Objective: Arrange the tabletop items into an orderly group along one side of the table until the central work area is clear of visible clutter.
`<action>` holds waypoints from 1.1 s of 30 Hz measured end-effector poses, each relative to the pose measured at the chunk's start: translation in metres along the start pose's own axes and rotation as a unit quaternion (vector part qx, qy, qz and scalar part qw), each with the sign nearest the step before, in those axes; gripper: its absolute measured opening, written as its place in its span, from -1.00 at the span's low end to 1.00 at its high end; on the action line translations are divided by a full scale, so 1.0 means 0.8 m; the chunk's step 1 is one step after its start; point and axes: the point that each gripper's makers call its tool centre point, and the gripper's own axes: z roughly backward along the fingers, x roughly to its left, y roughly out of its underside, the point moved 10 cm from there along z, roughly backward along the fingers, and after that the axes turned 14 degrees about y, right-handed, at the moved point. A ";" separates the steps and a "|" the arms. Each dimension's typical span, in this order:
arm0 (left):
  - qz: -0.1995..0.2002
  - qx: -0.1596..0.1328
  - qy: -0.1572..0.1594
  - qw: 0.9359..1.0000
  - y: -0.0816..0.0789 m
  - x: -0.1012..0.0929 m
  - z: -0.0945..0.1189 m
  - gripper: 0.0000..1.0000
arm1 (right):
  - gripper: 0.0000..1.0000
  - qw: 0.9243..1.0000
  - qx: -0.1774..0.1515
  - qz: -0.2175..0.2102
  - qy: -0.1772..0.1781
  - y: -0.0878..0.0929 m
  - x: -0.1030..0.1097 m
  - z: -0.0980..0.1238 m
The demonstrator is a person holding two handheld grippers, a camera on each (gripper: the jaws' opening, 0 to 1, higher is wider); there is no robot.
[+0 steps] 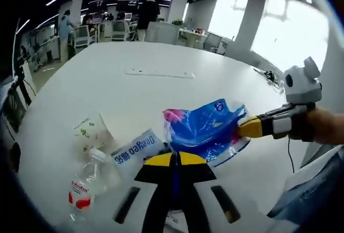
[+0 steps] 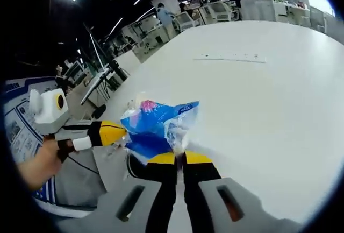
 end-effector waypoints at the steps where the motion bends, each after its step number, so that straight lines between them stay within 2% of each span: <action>1: -0.003 0.000 0.001 1.000 -0.002 -0.002 -0.002 -1.00 | -1.00 1.000 -0.004 -0.003 0.000 -0.001 -0.005 0.003; 3: -0.014 -0.002 0.008 1.000 -0.012 -0.012 -0.011 -1.00 | -1.00 1.000 -0.014 -0.011 0.003 -0.003 -0.016 0.011; 11: -0.017 -0.025 0.043 0.999 -0.047 -0.043 -0.035 -1.00 | -1.00 0.996 -0.041 -0.076 0.009 -0.015 -0.062 0.038; 13: -0.017 -0.027 0.049 0.998 -0.053 -0.048 -0.041 -1.00 | -1.00 0.995 -0.051 -0.081 0.010 -0.021 -0.072 0.044; 16: -0.016 -0.019 0.059 0.998 -0.066 -0.062 -0.055 -1.00 | -1.00 0.995 -0.055 -0.087 0.013 -0.028 -0.087 0.051; 19: -0.046 -0.009 0.069 0.996 -0.080 -0.077 -0.066 -1.00 | -1.00 0.993 -0.063 -0.094 0.023 -0.032 -0.104 0.060; 21: -0.063 -0.010 0.074 0.995 -0.092 -0.087 -0.072 -1.00 | -1.00 0.991 -0.070 -0.108 0.026 -0.034 -0.115 0.066; 25: -0.069 -0.012 0.083 0.994 -0.110 -0.097 -0.083 -1.00 | -1.00 0.989 -0.081 -0.124 0.030 -0.039 -0.131 0.077; 29: -0.094 -0.004 0.095 0.991 -0.121 -0.110 -0.095 -1.00 | -1.00 0.986 -0.090 -0.133 0.034 -0.043 -0.145 0.087; 33: -0.103 -0.004 0.104 0.989 -0.132 -0.119 -0.103 -1.00 | -1.00 0.984 -0.100 -0.138 0.041 -0.047 -0.157 0.094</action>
